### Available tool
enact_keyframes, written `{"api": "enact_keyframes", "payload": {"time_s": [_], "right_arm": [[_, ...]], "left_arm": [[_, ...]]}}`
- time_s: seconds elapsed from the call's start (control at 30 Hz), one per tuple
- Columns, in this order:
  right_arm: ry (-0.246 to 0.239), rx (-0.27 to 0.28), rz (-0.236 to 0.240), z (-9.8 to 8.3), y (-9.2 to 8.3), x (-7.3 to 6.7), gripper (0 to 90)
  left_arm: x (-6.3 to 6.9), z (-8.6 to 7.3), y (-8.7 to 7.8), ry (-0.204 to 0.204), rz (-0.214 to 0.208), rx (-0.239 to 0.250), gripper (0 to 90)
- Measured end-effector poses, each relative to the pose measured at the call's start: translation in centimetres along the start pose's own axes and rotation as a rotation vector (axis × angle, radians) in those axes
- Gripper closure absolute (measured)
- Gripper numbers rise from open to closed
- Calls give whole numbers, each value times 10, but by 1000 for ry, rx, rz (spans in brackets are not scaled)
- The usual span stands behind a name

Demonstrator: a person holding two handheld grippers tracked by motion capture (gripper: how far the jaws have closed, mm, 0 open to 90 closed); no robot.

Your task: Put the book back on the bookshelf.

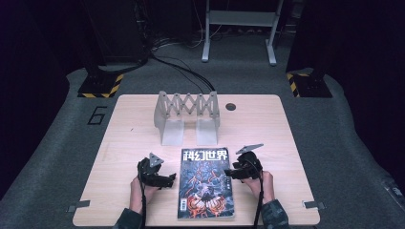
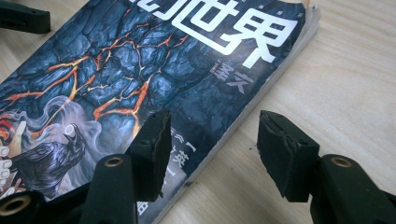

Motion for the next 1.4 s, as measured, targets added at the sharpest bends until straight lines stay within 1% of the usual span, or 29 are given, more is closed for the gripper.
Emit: {"api": "enact_keyframes", "payload": {"time_s": [0.03, 0.07, 0.1, 0.13, 0.17, 0.23, 0.27, 0.3, 0.33, 0.4, 0.43, 0.6, 0.63, 0.67, 0.7, 0.8, 0.9, 0.97, 1.0, 1.1, 1.2, 1.23, 1.3, 1.37, 1.4], "right_arm": [[-5, -8, 5, 0, 1, 0, 446], [9, -13, 11, 0, 2, -2, 445], [3, -9, 3, 1, 4, -1, 445], [9, -18, 1, 1, 4, -2, 445], [2, -18, 14, 2, 5, -2, 446], [10, -28, 10, 2, 6, -3, 445], [-4, -31, 5, 3, 8, -1, 445], [11, -36, 8, 3, 9, -2, 445], [11, -36, 8, 3, 9, -2, 445], [9, -55, 5, 2, 12, -1, 443], [0, -54, 3, 2, 14, -1, 443], [-8, -65, -1, 2, 14, 0, 442], [2, -73, -17, 2, 15, 0, 441], [3, -69, -18, 2, 15, 0, 441], [-2, -74, -11, 2, 15, 0, 440], [1, -78, -10, 3, 16, -1, 431], [18, -77, -2, 3, 16, 0, 441], [10, -76, -20, 3, 16, 3, 444], [5, -87, -27, 3, 16, 3, 444], [7, -99, -43, 3, 16, 2, 443], [8, -106, -38, 4, 17, 0, 451], [-2, -106, -37, 4, 17, 1, 457], [10, -91, -31, 5, 17, 0, 480], [2, -85, -24, 5, 17, 2, 488], [20, -61, 0, 7, 15, 0, 500]], "left_arm": [[0, 0, 0, 0, 0, 0, 1], [0, 0, 0, 0, 0, 0, 0], [0, 0, 0, 0, 0, 0, 1], [0, 0, 0, -1, 0, 1, 1], [0, 0, 0, 0, 0, 0, 1], [0, 0, 0, -1, 0, 0, 1], [0, 0, 0, 0, 0, 0, 1], [0, 0, 0, 0, 0, 1, 1], [0, 0, 0, 0, 0, 1, 1], [0, 0, 0, -1, 0, 0, 1], [0, 0, 0, -1, 0, 1, 1], [0, 0, 0, 0, -1, 1, 1], [0, 0, 0, 1, -4, 0, 1], [0, 0, 0, 1, -4, 0, 1], [0, 0, 0, 0, -4, 0, 1], [0, 0, 0, 0, -4, 0, 1], [0, 0, 0, 0, -4, 0, 2], [0, 0, 0, 0, -4, 0, 2], [0, 0, 0, 0, -4, 0, 1], [0, 0, 0, 1, -5, 0, 2], [1, 0, 0, -5, -4, 2, 2], [1, 0, 0, -5, -4, 2, 2], [1, 0, 0, -5, -4, 2, 2], [1, 0, 0, -5, -4, 2, 3], [1, 0, 0, -5, -4, 2, 3]]}}
Point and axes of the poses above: each handheld gripper's, and its own axes: y roughly forward along the jaws, z roughly out of its top, x roughly to its right, the point moved 9 cm from there along y, roughly forward along the jaws, and after that the axes turned 15 degrees about x, right-handed, at the moved point
